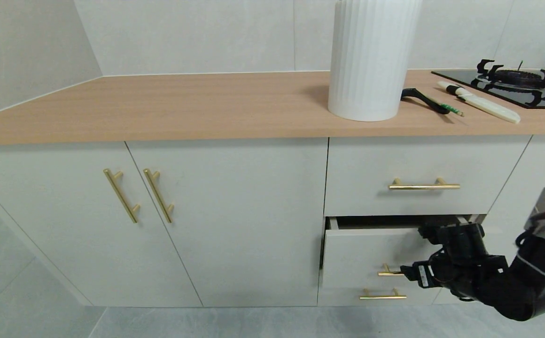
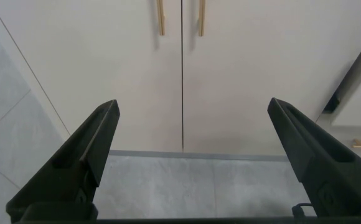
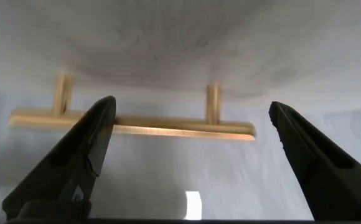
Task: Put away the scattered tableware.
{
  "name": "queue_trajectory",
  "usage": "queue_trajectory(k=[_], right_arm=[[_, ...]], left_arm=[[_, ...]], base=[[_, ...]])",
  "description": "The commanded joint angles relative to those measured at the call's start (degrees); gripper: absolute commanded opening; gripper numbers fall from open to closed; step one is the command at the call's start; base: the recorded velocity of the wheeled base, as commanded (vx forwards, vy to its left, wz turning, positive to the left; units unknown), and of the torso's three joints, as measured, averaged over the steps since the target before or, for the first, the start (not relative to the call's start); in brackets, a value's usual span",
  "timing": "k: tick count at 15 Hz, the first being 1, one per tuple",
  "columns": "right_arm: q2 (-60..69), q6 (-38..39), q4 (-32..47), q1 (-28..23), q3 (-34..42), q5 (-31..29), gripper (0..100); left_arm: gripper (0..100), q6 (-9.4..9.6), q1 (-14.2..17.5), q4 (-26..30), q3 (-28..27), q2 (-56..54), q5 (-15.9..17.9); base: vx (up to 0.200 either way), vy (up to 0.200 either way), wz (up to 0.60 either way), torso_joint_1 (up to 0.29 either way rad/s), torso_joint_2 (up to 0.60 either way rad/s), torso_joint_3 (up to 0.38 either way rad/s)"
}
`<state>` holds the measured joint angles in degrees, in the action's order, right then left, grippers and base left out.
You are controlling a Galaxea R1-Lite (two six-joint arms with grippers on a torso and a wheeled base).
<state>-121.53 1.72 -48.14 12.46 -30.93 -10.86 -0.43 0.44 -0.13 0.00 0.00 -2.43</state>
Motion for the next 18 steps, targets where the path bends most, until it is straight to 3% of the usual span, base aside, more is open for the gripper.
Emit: queue_trajectory(k=[1,4,9,12,14,18], right_arm=[[21.8,-1.9,17.6,1.2,0.0,1.9,100],[34.0,-1.9,28.2,2.8,-3.3,1.9,100],[31.4,1.2,27.1,3.2,-4.5,2.0,100],[23.6,2.6,19.9,3.5,-4.1,1.5,100],[15.4,5.5,9.5,4.9,-3.1,0.1,100],[9.0,5.8,1.4,7.8,-2.7,-4.8,100]], left_arm=[[100,-0.01,0.0,0.0,0.0,0.0,0.0],[100,-0.01,0.0,0.0,0.0,0.0,0.0],[100,-0.01,0.0,0.0,0.0,0.0,0.0],[100,-0.01,0.0,0.0,0.0,0.0,0.0],[100,-0.01,0.0,0.0,0.0,0.0,0.0],[100,-0.01,0.0,0.0,0.0,0.0,0.0]], base=[[0.000,0.000,0.00,0.000,0.00,0.000],[0.000,0.000,0.00,0.000,0.00,0.000],[0.000,0.000,0.00,0.000,0.00,0.000],[0.000,0.000,0.00,0.000,0.00,0.000],[0.000,0.000,0.00,0.000,0.00,0.000],[0.000,0.000,0.00,0.000,0.00,0.000]])
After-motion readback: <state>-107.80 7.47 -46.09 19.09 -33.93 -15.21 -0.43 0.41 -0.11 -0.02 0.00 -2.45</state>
